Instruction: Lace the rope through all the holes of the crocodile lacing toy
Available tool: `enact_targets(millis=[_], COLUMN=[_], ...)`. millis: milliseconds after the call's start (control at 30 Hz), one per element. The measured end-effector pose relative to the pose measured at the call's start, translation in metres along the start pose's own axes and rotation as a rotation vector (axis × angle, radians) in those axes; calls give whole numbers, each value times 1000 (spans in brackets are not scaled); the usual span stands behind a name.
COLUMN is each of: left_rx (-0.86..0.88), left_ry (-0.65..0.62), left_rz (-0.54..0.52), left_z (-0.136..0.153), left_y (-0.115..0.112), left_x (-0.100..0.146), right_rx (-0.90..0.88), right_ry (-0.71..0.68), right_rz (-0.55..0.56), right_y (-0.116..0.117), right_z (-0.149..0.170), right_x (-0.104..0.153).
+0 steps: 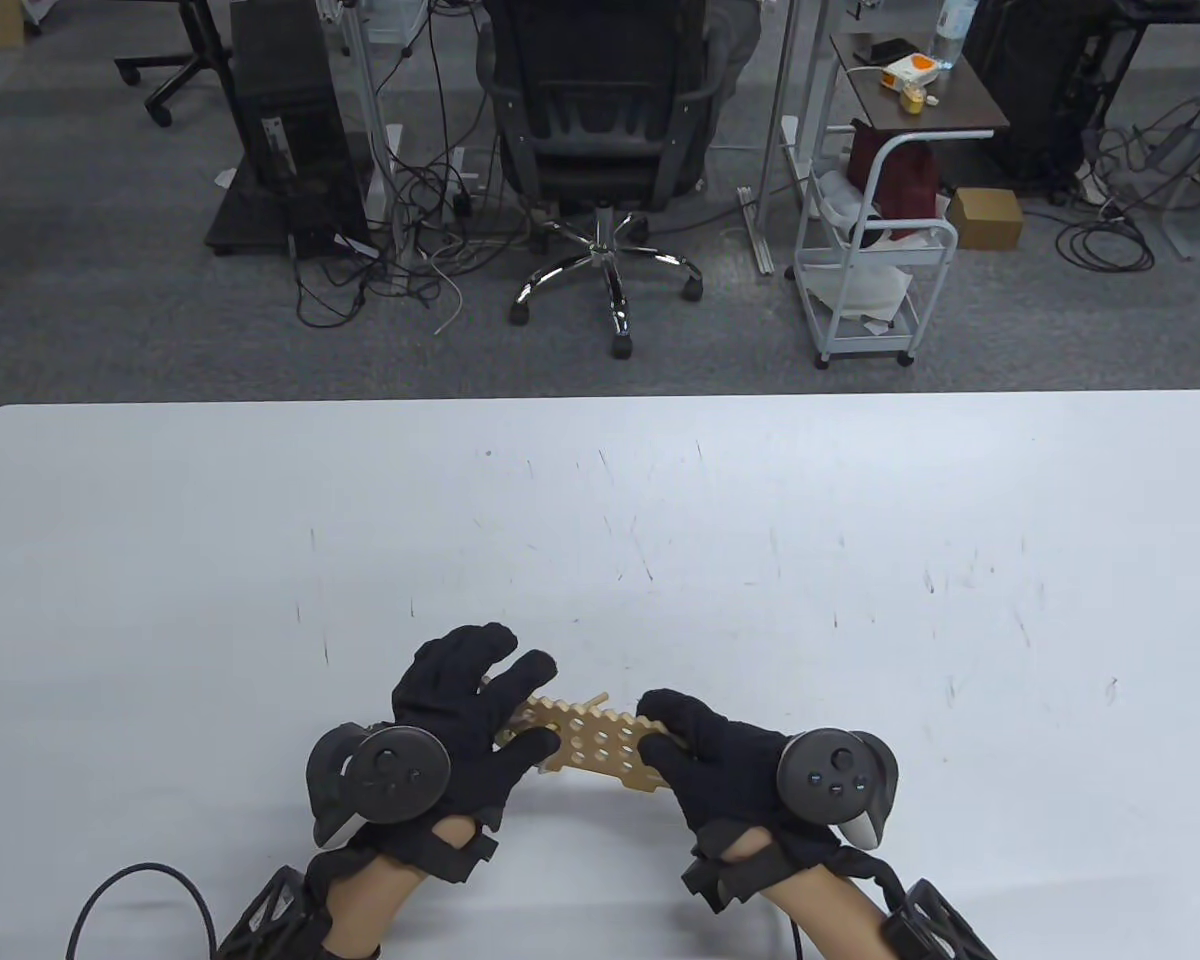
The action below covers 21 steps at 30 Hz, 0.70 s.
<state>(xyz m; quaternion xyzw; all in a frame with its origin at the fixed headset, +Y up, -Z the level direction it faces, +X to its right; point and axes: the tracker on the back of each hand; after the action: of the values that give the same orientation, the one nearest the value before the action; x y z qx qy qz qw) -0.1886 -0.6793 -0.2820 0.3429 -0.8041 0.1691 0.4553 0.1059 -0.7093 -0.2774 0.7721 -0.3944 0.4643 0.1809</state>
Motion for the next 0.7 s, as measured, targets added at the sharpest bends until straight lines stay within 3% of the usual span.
enact_targets(millis=[400,700], left_rx=[-1,20], left_ry=[-11,20], left_rz=[-13,-102], left_z=[-1,5], left_y=[0,19], left_x=[1,1], right_rx=[-48,-89], right_ry=[53,102], right_rz=[7,30], right_y=[-1,-6], right_z=[5,12], right_x=[0,-1])
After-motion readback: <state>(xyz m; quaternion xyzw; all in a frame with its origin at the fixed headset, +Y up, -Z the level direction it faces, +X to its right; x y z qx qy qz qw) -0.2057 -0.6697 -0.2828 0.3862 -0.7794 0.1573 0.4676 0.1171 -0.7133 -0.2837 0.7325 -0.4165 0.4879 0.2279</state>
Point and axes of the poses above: the tracker on the back of each hand, its own z axis roughly to the little-finger side, its own x axis roughly from the fingertips to the wrist, y = z × x, and after that the axes turned 10 degrees about x, right-handed
